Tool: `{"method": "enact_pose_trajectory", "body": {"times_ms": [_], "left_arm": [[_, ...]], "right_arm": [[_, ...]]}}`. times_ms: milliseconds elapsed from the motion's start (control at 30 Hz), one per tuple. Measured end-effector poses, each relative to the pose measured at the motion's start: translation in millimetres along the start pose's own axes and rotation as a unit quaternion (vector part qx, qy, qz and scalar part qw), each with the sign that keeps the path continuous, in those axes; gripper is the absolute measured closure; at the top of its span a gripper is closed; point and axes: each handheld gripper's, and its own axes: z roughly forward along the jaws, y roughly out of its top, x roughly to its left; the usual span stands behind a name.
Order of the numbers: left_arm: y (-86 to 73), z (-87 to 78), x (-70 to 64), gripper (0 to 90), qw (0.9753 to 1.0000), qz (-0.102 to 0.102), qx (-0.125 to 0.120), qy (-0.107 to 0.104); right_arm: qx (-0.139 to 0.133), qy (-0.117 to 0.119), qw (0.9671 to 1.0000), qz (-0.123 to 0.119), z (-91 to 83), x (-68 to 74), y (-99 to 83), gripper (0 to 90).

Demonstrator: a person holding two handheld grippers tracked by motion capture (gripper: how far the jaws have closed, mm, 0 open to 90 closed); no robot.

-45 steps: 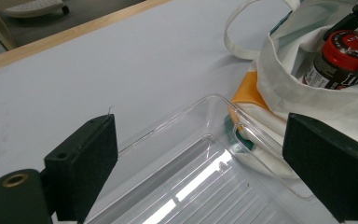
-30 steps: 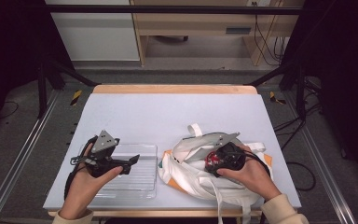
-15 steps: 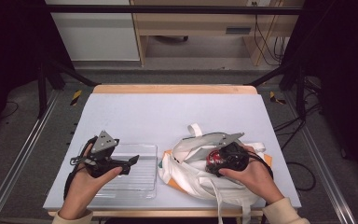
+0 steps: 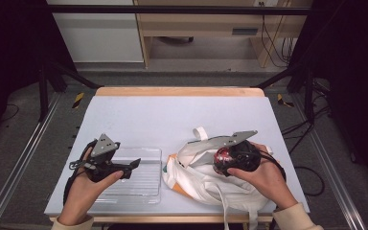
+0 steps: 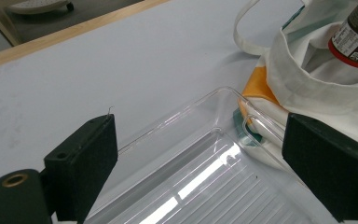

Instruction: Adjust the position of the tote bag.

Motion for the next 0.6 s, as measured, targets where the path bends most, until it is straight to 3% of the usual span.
{"method": "enact_pose_trajectory", "body": {"times_ms": [300,600], "left_arm": [[-1.5,0.8,1.8,10.5,0.9999,0.006,0.007,0.007],[-4.6,-2.0,9.5,10.2,0.9997,0.000,0.010,0.023]], "right_arm": [[-0.004,-0.002,1.0000,0.004,-3.9,-2.6,3.8,26.0],[-0.025,-0.012,0.9996,0.002,-20.3,1.0,17.3,26.0]]}}
